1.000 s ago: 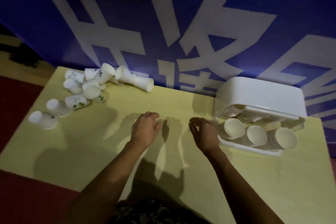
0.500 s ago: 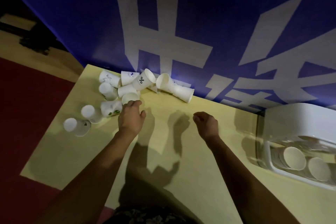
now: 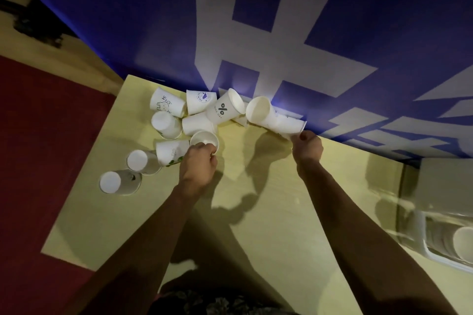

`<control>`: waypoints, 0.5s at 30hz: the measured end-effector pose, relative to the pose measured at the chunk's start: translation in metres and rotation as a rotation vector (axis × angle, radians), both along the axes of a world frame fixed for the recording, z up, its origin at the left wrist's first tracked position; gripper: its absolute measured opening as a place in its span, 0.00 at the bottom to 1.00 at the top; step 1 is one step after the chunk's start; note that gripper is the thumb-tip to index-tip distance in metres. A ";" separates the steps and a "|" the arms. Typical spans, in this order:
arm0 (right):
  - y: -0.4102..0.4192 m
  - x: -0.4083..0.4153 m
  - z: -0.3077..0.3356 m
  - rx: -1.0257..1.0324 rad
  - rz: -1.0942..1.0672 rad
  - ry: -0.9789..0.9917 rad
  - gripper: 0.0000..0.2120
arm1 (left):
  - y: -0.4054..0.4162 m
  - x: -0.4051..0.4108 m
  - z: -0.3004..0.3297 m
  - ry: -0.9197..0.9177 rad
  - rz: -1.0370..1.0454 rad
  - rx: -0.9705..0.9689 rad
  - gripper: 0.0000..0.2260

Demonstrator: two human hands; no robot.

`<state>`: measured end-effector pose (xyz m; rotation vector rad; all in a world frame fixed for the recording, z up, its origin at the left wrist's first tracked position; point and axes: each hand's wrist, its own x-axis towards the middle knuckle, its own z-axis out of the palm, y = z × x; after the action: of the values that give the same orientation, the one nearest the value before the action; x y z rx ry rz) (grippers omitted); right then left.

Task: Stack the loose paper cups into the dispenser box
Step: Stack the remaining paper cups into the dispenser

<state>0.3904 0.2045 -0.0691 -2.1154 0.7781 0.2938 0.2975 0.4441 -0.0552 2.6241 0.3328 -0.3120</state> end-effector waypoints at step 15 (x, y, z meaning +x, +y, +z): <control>-0.042 -0.109 0.055 -0.358 0.320 -0.310 0.08 | -0.053 -0.048 0.030 -0.171 -0.047 -0.191 0.05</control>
<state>0.2817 0.1622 -0.0144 -2.5458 0.3238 -0.0132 0.2497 0.3911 -0.0250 2.4524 0.1742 -0.1265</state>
